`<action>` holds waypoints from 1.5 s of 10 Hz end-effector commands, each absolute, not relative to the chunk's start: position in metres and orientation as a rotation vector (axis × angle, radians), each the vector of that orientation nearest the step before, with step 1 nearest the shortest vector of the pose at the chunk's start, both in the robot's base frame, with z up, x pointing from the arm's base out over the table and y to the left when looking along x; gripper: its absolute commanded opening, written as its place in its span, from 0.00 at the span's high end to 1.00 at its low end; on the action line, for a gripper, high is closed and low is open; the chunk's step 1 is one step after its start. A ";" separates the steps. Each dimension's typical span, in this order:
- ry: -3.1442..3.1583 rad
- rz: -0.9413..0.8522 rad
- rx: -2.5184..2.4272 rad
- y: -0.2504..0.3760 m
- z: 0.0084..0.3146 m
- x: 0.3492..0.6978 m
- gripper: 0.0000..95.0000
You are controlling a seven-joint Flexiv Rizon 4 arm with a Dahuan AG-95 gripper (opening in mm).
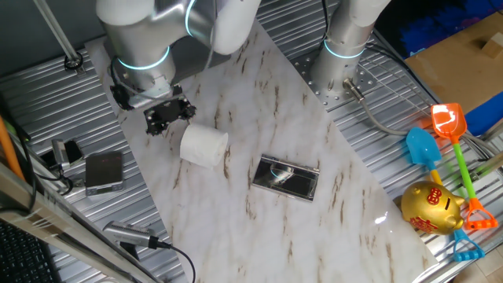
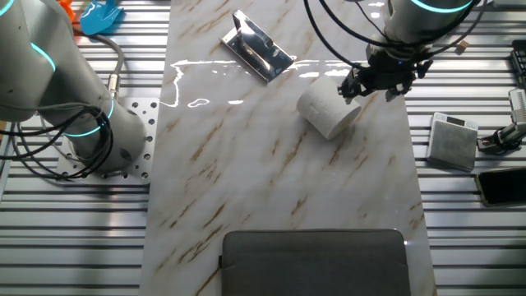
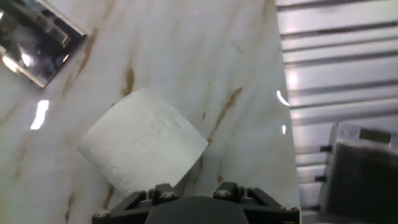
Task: Take the roll of paper down from the shelf
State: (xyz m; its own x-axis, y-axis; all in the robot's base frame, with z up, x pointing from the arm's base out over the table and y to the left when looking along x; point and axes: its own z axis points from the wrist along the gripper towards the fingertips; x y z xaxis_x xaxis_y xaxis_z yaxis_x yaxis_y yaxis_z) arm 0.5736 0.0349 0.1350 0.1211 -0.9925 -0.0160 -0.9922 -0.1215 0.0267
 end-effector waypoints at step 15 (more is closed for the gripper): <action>-1.766 -0.153 2.562 0.050 0.119 0.564 0.20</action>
State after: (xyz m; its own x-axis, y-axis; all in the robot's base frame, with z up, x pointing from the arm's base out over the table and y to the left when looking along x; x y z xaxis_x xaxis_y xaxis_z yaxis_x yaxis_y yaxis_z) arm 0.5648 0.0509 0.1187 0.3975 -0.9147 -0.0730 -0.9109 -0.4029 0.0890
